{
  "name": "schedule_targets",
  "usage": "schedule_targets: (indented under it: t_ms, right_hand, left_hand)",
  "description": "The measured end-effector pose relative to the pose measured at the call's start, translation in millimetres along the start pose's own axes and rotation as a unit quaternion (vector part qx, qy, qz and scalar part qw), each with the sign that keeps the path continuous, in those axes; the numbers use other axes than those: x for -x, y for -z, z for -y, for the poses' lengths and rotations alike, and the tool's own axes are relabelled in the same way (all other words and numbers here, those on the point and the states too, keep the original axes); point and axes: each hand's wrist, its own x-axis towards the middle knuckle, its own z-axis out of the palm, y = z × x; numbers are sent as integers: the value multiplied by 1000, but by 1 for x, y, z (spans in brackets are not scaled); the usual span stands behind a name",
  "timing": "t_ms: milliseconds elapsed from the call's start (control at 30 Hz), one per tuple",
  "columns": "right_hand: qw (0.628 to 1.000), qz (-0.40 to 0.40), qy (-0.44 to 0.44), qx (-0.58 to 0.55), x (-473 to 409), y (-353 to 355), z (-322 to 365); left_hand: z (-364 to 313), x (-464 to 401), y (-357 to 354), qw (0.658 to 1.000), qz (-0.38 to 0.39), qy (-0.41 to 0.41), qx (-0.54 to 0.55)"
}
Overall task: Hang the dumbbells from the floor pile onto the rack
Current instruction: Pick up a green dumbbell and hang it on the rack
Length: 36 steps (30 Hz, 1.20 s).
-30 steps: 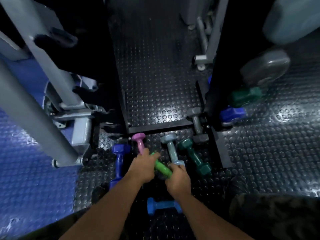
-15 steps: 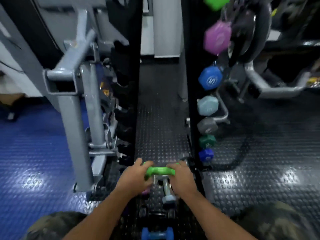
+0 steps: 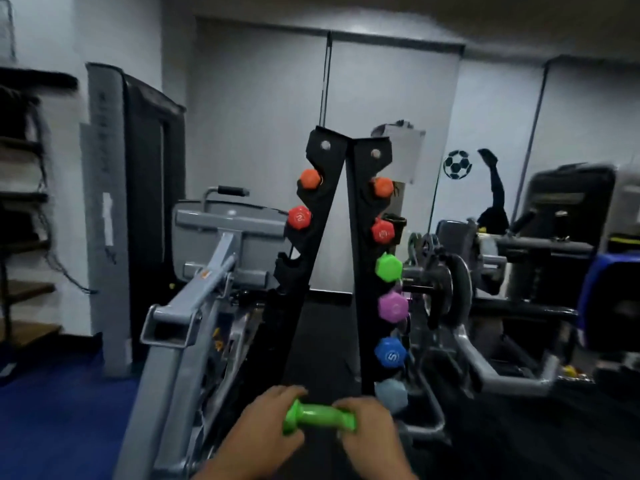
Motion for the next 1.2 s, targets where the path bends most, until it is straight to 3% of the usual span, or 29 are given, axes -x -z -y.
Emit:
schedule_targets:
  t_ms: [233, 567, 800, 1200]
  right_hand:
    - [989, -125, 76, -11, -16, 76, 68]
    - [976, -173, 125, -32, -27, 140, 135]
    - [961, -195, 155, -117, -36, 162, 175]
    - [928, -228, 221, -194, -63, 112, 185]
  left_hand:
    - [-44, -21, 82, 992, -112, -43, -47]
    - [-92, -31, 165, 972, -211, -72, -69]
    - [-102, -50, 214, 948, -314, -36, 48]
    - [-33, -122, 226, 931, -248, -7, 268]
